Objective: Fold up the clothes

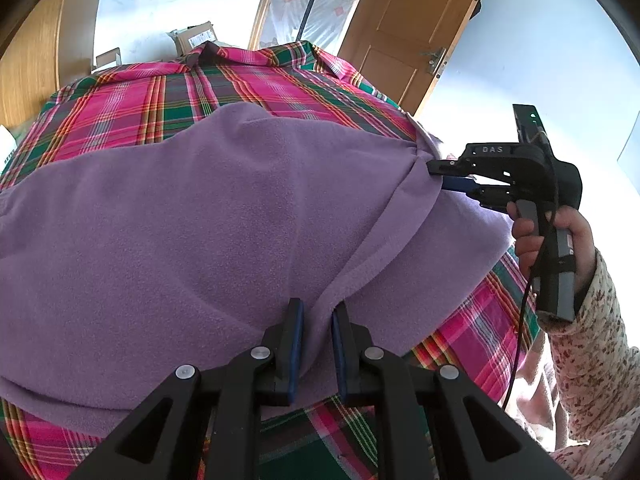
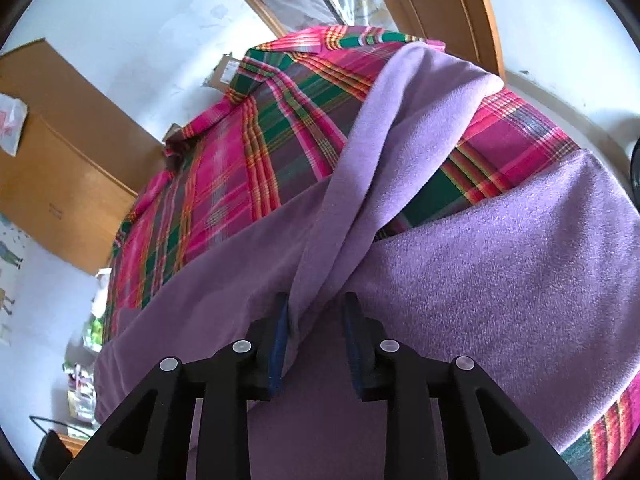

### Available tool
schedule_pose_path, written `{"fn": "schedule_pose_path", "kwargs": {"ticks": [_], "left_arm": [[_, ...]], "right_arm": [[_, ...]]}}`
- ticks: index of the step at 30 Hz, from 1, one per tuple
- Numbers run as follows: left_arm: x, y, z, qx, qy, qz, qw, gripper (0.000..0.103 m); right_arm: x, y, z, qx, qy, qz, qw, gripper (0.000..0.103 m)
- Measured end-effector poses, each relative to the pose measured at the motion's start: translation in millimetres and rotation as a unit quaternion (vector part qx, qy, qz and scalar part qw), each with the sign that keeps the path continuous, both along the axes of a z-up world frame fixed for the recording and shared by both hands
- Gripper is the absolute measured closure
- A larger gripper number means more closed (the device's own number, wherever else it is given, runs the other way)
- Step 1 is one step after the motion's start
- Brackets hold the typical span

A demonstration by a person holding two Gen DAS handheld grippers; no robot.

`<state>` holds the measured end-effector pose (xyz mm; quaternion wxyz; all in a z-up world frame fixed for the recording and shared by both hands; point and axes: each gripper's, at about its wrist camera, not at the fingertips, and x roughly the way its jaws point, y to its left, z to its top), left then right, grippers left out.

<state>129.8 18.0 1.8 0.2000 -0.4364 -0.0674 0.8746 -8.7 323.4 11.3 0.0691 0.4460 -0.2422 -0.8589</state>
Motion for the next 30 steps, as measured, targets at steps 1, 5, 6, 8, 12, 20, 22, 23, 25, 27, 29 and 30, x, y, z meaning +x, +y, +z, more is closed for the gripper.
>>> {"fn": "schedule_pose_path", "kwargs": {"ticks": [1, 5, 6, 8, 12, 20, 22, 23, 25, 27, 29, 30], "left_arm": [[0.2, 0.2, 0.0, 0.0, 0.0, 0.0, 1.0, 0.089], [0.6, 1.3, 0.2, -0.002, 0.0, 0.002, 1.0, 0.089], [0.6, 1.7, 0.3, -0.004, 0.0, 0.002, 1.0, 0.089], [0.5, 2.8, 0.9, -0.008, 0.001, 0.003, 1.0, 0.089], [0.8, 3.5, 3.3, -0.013, 0.007, 0.01, 0.9998, 0.099], [8.3, 0.6, 29.3, 0.005, 0.055, 0.014, 0.9984, 0.1], [10.1, 2.0, 37.0, 0.006, 0.068, 0.013, 0.9976, 0.1], [11.2, 2.0, 40.2, 0.006, 0.073, 0.012, 0.9972, 0.1], [13.4, 2.1, 46.5, 0.005, 0.083, 0.009, 0.9965, 0.1], [16.0, 2.9, 50.1, 0.004, 0.09, 0.008, 0.9959, 0.1], [20.9, 3.4, 50.2, 0.002, 0.09, 0.005, 0.9959, 0.1], [22.5, 3.7, 48.9, -0.001, 0.089, 0.003, 0.9961, 0.1]], "right_arm": [[-0.7, 0.3, -0.3, -0.001, -0.001, -0.002, 1.0, 0.076], [-2.4, 1.1, -0.8, -0.001, -0.005, -0.008, 1.0, 0.095], [-0.6, 0.8, 0.7, 0.005, -0.002, -0.007, 1.0, 0.096], [2.6, 1.4, 2.7, 0.009, 0.004, -0.006, 1.0, 0.098], [10.0, 4.1, 10.4, -0.002, 0.033, -0.002, 0.999, 0.099], [35.9, 6.9, 52.1, 0.014, 0.128, -0.01, 0.992, 0.099], [45.3, 6.4, 65.4, 0.026, 0.153, -0.012, 0.988, 0.099], [49.5, 5.8, 70.8, 0.03, 0.162, -0.013, 0.986, 0.099], [57.6, 4.8, 81.3, 0.037, 0.179, -0.014, 0.983, 0.099], [65.1, 4.7, 87.5, 0.04, 0.188, -0.015, 0.981, 0.099], [74.2, 6.3, 88.5, 0.041, 0.191, -0.015, 0.981, 0.099], [79.0, 7.3, 88.0, 0.041, 0.192, -0.016, 0.98, 0.099]]}}
